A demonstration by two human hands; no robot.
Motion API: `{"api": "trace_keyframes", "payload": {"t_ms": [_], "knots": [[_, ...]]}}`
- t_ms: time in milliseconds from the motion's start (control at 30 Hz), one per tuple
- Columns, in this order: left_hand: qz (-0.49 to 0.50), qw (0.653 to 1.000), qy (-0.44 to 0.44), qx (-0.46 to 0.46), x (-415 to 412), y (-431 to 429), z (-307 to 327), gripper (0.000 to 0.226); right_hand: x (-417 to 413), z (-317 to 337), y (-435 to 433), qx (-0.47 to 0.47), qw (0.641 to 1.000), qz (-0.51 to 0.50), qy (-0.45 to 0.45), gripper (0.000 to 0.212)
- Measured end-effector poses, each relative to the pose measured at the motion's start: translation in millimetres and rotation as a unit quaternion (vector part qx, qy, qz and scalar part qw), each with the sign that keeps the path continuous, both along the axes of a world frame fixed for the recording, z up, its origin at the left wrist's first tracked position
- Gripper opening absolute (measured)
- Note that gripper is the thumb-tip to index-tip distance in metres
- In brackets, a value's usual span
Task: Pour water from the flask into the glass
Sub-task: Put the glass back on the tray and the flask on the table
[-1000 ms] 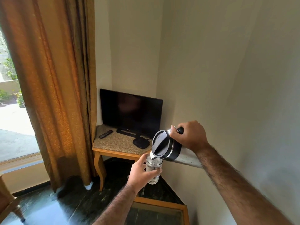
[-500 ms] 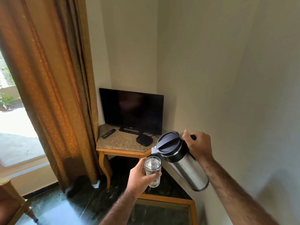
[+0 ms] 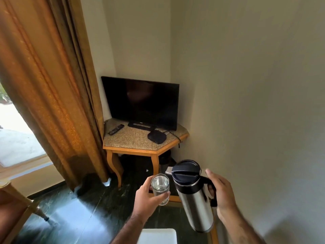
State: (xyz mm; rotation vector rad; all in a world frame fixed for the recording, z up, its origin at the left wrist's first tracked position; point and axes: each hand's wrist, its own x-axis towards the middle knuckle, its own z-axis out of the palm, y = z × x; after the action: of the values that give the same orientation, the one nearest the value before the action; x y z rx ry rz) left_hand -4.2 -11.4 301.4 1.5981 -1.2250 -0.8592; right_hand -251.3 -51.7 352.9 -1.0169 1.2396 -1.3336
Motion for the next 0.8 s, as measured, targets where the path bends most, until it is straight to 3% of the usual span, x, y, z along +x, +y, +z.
{"api": "trace_keyframes", "payload": {"t_ms": [267, 367, 667, 800], "knots": [[-0.009, 0.997, -0.030, 0.070, 5.5, -12.4, -81.6, 0.072, 0.4, -88.0, 7.8, 0.036, 0.997, 0.043, -0.056, 0.036], [-0.012, 0.995, -0.050, 0.087, 3.0, -12.2, -103.4, 0.071, 0.3, -112.6, 13.5, 0.042, 0.995, 0.045, -0.077, 0.019], [-0.036, 0.983, -0.097, 0.152, 0.5, -2.9, -198.4, 0.066, 0.5, -217.7, 30.6, 0.097, 0.986, 0.002, -0.134, 0.039], [-0.039, 0.975, -0.110, 0.186, 1.6, 8.5, -250.3, 0.060, 3.6, -265.8, 42.4, 0.101, 0.982, -0.013, -0.156, 0.033]]}}
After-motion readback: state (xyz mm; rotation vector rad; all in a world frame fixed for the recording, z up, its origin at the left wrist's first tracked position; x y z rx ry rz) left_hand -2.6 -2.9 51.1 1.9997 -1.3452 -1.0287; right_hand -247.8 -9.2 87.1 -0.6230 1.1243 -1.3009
